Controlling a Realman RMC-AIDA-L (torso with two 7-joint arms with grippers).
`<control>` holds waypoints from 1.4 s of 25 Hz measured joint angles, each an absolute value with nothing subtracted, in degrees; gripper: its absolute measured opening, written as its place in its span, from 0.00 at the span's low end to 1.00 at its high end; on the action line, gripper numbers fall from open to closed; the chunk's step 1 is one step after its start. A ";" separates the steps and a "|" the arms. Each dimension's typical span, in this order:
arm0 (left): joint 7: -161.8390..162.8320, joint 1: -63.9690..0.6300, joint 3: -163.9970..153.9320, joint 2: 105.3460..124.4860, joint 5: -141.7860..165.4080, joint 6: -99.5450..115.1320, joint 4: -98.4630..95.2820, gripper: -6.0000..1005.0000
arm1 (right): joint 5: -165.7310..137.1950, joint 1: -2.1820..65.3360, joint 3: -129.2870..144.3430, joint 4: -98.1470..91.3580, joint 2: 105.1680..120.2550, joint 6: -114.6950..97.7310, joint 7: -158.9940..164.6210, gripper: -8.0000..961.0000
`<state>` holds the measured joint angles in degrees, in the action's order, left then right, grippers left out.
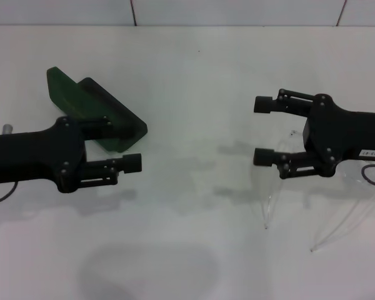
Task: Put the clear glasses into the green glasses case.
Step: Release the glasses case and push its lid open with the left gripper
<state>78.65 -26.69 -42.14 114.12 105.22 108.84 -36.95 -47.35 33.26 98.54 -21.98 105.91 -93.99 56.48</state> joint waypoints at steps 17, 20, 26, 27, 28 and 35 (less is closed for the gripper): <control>103.41 -28.68 -42.10 119.40 111.09 104.23 -63.15 0.67 | -52.47 28.71 89.39 -32.78 107.11 -75.57 57.27 0.91; 110.70 -29.56 -42.51 119.52 111.97 101.49 -68.01 0.67 | -57.13 27.26 85.52 -36.45 108.10 -70.40 57.90 0.91; 127.01 -33.98 -44.53 119.14 120.70 94.66 -75.64 0.66 | -67.31 25.47 76.02 -40.78 110.67 -67.27 59.72 0.91; 129.16 -34.54 -44.55 119.07 121.69 94.09 -76.36 0.66 | -67.94 25.47 75.21 -40.84 110.93 -67.35 59.86 0.91; 131.10 -35.04 -44.56 118.97 122.57 93.52 -76.89 0.66 | -68.28 25.46 74.73 -40.88 111.08 -67.39 59.99 0.91; 136.55 -35.81 -44.64 118.27 124.19 91.78 -77.36 0.66 | -69.63 25.42 74.38 -40.85 111.41 -68.71 60.31 0.91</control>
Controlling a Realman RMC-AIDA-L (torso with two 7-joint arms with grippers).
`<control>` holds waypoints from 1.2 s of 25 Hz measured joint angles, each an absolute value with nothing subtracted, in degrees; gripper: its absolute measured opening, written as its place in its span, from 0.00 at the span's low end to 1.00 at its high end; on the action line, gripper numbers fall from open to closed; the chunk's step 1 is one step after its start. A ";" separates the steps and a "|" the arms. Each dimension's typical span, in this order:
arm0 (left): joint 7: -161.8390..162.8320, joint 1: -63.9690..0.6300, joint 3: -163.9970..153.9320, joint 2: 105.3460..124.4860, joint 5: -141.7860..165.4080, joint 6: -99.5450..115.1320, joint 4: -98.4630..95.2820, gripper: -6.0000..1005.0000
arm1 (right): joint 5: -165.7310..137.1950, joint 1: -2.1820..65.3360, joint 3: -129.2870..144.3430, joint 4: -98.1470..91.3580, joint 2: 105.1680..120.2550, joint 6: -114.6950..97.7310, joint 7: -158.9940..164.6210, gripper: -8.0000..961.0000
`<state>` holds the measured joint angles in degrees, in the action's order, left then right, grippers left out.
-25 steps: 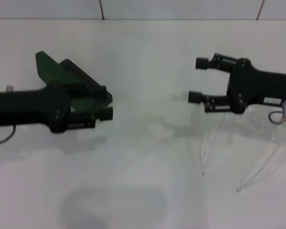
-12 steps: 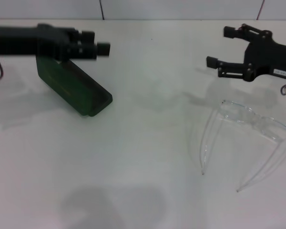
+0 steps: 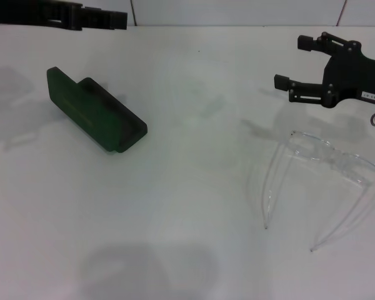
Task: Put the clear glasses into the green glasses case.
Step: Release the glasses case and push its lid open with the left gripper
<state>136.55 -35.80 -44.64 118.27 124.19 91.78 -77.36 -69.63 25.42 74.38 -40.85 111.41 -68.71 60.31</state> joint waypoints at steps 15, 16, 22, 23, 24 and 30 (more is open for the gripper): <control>142.63 -37.22 -44.87 116.88 126.64 91.68 -77.55 0.66 | -71.42 25.31 74.26 -40.17 111.46 -70.16 61.80 0.91; 143.83 -37.71 -44.89 116.58 127.50 91.69 -78.15 0.66 | -71.49 25.31 74.25 -40.17 111.39 -70.13 61.88 0.91; 152.67 -40.70 -45.39 115.62 134.85 92.23 -83.47 0.65 | -72.33 25.31 74.16 -40.21 110.88 -69.65 62.47 0.91; 154.43 -41.00 -45.88 115.42 136.38 92.56 -83.87 0.65 | -72.61 25.31 74.11 -40.29 110.86 -69.63 62.48 0.91; 156.30 -41.34 -46.75 115.11 138.05 92.92 -84.09 0.65 | -73.07 25.31 74.04 -40.41 110.87 -69.61 62.48 0.91; 165.20 -42.03 -51.27 114.62 145.43 93.85 -83.69 0.63 | -75.99 25.60 73.81 -40.92 110.83 -69.52 62.49 0.91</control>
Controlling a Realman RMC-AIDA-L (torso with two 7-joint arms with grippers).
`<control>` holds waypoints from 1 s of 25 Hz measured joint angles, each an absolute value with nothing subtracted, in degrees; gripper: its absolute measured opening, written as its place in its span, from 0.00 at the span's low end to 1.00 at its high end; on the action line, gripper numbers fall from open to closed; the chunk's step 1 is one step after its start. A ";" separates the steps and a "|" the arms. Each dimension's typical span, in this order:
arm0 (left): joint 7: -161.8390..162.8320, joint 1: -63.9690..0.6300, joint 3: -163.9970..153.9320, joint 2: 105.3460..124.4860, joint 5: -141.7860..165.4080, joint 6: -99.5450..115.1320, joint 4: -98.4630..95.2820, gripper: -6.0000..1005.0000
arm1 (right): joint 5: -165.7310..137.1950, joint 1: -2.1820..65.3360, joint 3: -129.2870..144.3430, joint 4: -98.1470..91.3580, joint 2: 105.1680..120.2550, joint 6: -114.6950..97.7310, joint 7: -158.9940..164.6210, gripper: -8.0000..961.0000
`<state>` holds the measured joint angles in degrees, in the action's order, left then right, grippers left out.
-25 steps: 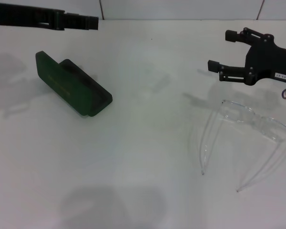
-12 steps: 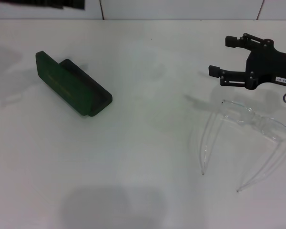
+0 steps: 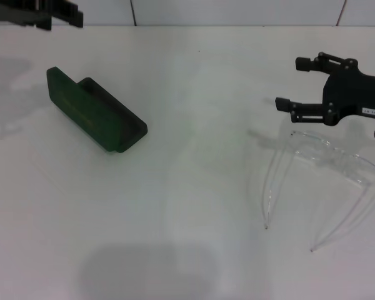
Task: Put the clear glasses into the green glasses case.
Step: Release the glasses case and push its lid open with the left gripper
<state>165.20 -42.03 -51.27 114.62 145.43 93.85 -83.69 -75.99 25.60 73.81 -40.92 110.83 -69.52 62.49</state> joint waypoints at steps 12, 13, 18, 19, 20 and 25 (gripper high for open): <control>172.36 -48.28 -53.08 117.22 157.57 90.24 -69.54 0.63 | -85.91 25.26 67.14 -42.34 110.78 -69.40 59.32 0.91; 172.39 -48.73 -52.59 117.81 158.57 89.68 -68.74 0.63 | -85.96 25.25 66.99 -42.34 110.64 -69.41 58.95 0.91; 172.53 -50.82 -50.63 119.48 162.08 88.07 -65.67 0.63 | -86.00 25.49 66.32 -42.29 109.37 -69.76 58.26 0.90; 172.59 -51.04 -50.41 119.52 162.13 87.72 -64.96 0.63 | -86.02 25.51 66.28 -42.22 109.18 -69.90 57.84 0.90; 172.62 -51.15 -50.18 119.54 162.18 87.38 -64.44 0.63 | -86.02 25.51 66.28 -42.16 109.09 -70.05 57.23 0.90; 172.67 -50.70 -49.78 119.60 162.24 84.86 -62.31 0.62 | -86.05 25.16 66.18 -41.98 109.04 -70.22 54.60 0.90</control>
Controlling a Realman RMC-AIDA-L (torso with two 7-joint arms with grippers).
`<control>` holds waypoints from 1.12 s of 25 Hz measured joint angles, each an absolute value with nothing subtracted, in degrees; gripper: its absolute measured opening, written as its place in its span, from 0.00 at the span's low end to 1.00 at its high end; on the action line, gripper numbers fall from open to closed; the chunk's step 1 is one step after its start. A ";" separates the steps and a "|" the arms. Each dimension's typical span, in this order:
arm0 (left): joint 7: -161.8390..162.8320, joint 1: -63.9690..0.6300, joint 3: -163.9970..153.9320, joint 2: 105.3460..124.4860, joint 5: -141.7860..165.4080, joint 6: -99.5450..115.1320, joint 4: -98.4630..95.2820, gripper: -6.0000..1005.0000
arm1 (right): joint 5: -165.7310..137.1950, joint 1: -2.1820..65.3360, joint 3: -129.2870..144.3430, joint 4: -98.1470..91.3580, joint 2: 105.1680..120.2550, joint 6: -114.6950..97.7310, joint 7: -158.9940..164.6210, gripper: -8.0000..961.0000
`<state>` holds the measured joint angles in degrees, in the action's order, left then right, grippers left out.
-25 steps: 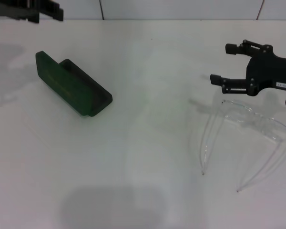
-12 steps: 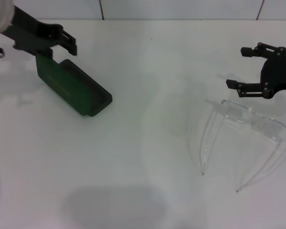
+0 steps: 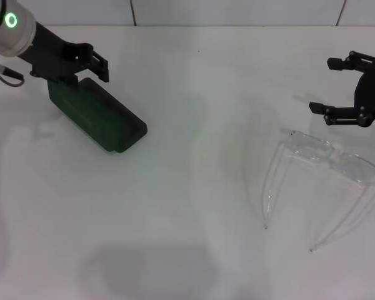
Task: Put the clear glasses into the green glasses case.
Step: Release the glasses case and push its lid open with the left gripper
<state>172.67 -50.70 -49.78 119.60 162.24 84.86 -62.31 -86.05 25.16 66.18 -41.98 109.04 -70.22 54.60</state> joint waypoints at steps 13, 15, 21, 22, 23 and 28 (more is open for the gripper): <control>172.53 -49.70 -48.87 118.56 162.35 83.79 -61.89 0.63 | -86.05 25.21 65.50 -42.12 109.08 -70.33 54.41 0.89; 172.52 -49.15 -48.95 118.36 162.36 83.96 -61.87 0.62 | -86.05 25.37 65.48 -42.18 109.17 -70.32 54.40 0.89; 172.53 -47.93 -48.99 118.19 162.36 84.06 -61.89 0.62 | -86.04 25.59 65.47 -42.24 109.33 -70.09 54.40 0.88; 172.52 -47.83 -49.04 118.19 162.36 84.03 -61.89 0.62 | -86.04 25.63 65.47 -42.25 109.34 -70.06 54.40 0.88; 172.52 -47.77 -49.18 118.19 162.36 84.00 -61.89 0.62 | -86.04 25.67 65.47 -42.25 109.34 -69.97 54.40 0.88; 172.50 -47.77 -49.36 118.32 162.35 83.92 -61.91 0.62 | -86.04 25.84 65.47 -42.24 109.33 -69.87 54.41 0.88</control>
<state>172.50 -47.77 -49.36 118.32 162.35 83.92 -61.91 -86.04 25.84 65.47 -42.24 109.33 -69.87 54.41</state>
